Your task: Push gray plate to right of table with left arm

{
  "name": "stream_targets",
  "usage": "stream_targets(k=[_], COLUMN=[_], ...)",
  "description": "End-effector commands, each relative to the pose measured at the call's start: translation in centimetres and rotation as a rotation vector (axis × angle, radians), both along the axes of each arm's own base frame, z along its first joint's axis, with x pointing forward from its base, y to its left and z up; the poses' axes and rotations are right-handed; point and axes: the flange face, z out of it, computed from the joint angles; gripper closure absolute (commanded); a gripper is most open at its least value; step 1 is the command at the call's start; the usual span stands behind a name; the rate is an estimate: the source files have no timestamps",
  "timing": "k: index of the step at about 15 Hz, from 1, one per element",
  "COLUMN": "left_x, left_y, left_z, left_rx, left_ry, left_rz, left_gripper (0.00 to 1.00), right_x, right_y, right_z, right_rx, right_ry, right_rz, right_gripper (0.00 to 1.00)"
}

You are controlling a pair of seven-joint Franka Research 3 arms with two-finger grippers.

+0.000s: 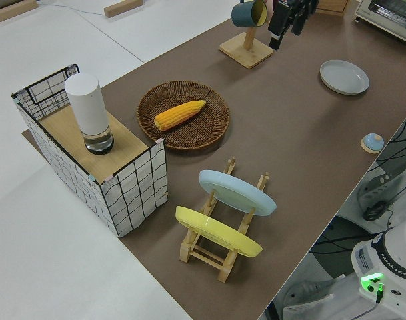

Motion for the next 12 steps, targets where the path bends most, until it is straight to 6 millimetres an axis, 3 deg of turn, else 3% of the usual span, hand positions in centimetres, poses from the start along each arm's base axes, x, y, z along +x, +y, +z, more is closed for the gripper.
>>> stream_targets(k=[1, 6, 12], left_x=[-0.7, -0.9, -0.8], left_y=[0.5, -0.8, -0.4], left_z=[3.5, 4.0, 4.0], left_rx=[0.000, 0.005, 0.006], left_ry=[0.005, -0.001, -0.003], left_rz=[0.000, -0.019, -0.011], left_gripper=[0.01, 0.01, 0.01], right_x=[0.1, 0.1, 0.1], right_y=[0.0, 0.0, 0.0], right_z=[0.3, 0.3, 0.3], right_rx=[0.018, 0.018, 0.018], right_ry=[0.000, 0.000, 0.000], right_rz=[-0.002, -0.002, -0.002], right_gripper=[0.005, 0.005, 0.005])
